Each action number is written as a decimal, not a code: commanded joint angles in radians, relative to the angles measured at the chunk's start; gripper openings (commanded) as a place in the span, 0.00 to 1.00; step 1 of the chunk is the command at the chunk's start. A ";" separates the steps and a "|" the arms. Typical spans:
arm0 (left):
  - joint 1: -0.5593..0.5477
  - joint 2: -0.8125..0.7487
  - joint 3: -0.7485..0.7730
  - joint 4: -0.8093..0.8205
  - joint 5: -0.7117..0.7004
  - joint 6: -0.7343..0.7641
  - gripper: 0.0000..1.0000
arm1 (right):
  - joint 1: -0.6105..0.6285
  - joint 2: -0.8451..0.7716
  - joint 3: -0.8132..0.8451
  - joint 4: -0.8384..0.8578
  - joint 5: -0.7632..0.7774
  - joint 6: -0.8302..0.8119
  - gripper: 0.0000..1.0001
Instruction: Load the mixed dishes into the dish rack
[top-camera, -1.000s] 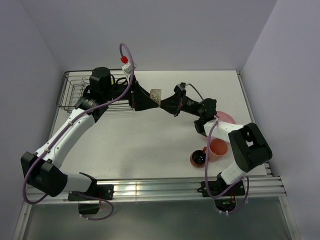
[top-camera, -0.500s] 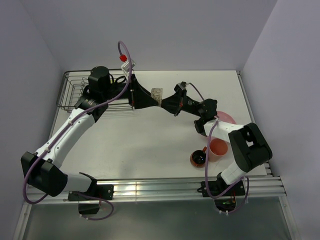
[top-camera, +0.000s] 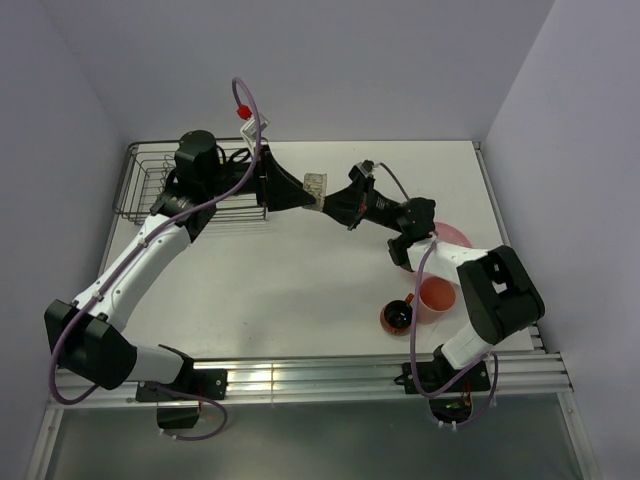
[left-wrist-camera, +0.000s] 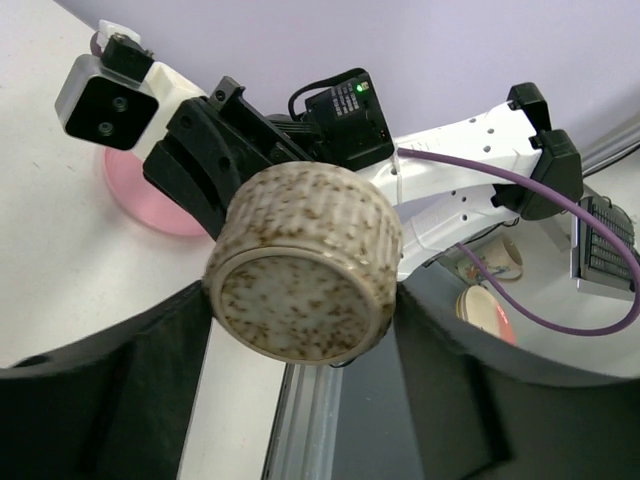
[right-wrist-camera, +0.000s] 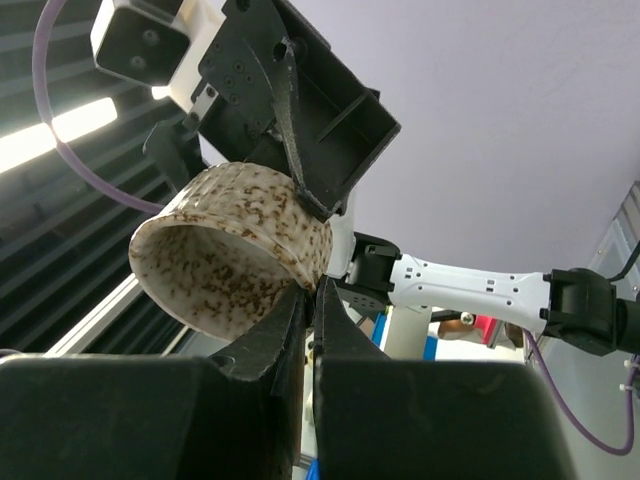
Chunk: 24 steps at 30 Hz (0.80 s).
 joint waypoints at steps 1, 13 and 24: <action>-0.021 -0.005 0.002 0.107 0.112 -0.045 0.71 | 0.007 0.018 0.039 0.389 0.045 0.609 0.00; -0.016 0.005 -0.026 0.175 0.126 -0.099 0.00 | 0.005 0.043 0.069 0.390 0.027 0.594 0.16; 0.082 -0.021 -0.069 0.196 0.094 -0.117 0.00 | -0.025 0.029 0.042 0.387 0.027 0.580 0.94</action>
